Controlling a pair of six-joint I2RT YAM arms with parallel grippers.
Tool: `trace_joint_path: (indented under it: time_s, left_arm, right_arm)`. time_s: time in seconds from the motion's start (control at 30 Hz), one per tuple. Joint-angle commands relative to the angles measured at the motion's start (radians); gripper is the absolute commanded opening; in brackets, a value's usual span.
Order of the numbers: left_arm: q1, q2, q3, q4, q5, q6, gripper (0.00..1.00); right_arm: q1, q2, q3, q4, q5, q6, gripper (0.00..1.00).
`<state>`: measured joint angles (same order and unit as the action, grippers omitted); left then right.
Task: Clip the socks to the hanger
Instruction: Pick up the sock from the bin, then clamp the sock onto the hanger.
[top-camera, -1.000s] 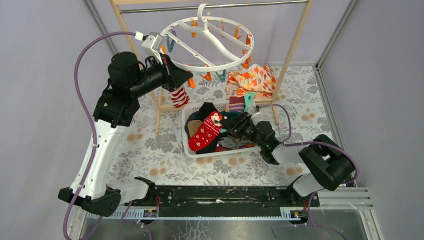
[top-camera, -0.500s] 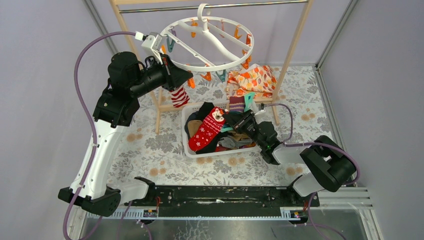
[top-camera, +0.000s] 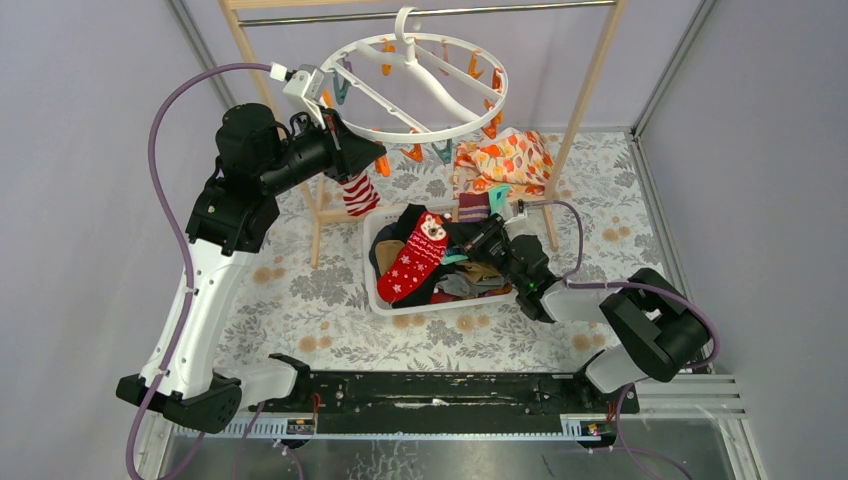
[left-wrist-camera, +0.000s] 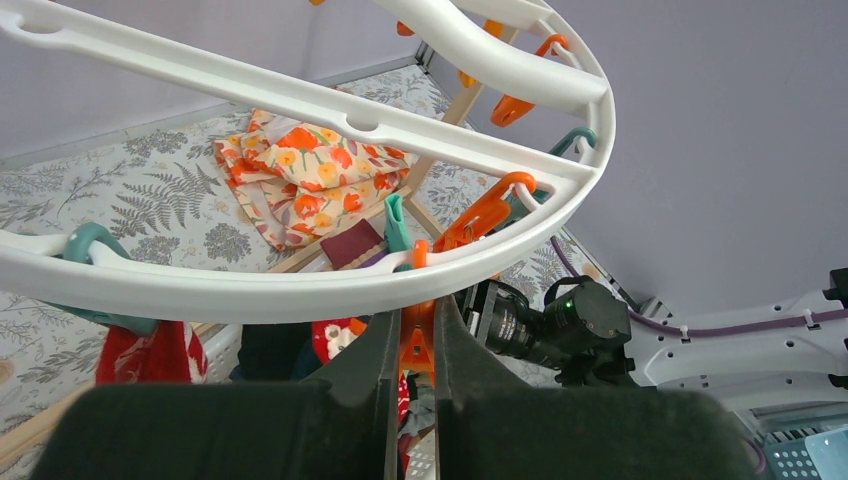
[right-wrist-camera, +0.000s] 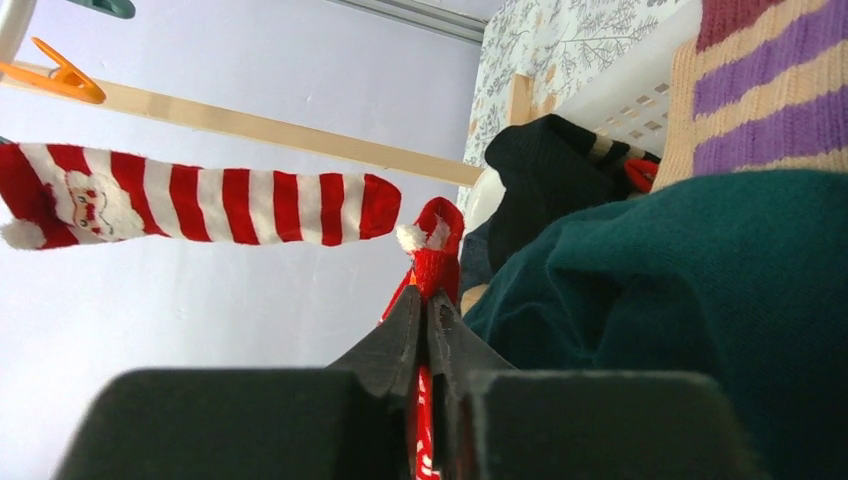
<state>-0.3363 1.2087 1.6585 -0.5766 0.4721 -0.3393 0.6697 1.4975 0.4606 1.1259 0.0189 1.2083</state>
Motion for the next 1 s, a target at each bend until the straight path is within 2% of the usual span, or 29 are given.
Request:
trace_joint_path:
  time_s: [0.0, 0.07, 0.27, 0.37, 0.53, 0.8, 0.97]
  left_arm:
    - [0.003, -0.014, 0.023, 0.011, 0.030, 0.025, 0.00]
    - [0.005, -0.015, 0.024, 0.011, 0.031, 0.025, 0.00]
    - [0.003, -0.011, 0.024, 0.011, 0.051, 0.011, 0.00]
    - [0.004, -0.011, 0.024, 0.018, 0.070, 0.000, 0.00]
    - [0.005, -0.006, 0.037, 0.028, 0.109, -0.019, 0.00]
    - [0.011, -0.010, 0.004, 0.083, 0.176, -0.106, 0.00]
    - [0.024, -0.001, -0.004, 0.126, 0.233, -0.170, 0.00]
  right_arm:
    - [0.012, -0.008, 0.036, 0.048, 0.050, -0.036, 0.00]
    - [0.008, -0.036, 0.044, 0.060, 0.030, -0.058, 0.00]
    - [-0.025, -0.115, 0.148, 0.015, -0.228, -0.130, 0.00]
    - [-0.052, -0.114, 0.187, 0.086, -0.399, -0.104, 0.00]
    - [-0.070, -0.092, 0.221, 0.231, -0.595, -0.020, 0.00]
    - [-0.074, 0.086, 0.342, 0.575, -0.781, 0.235, 0.00]
    - [-0.074, 0.141, 0.426, 0.586, -0.793, 0.256, 0.00]
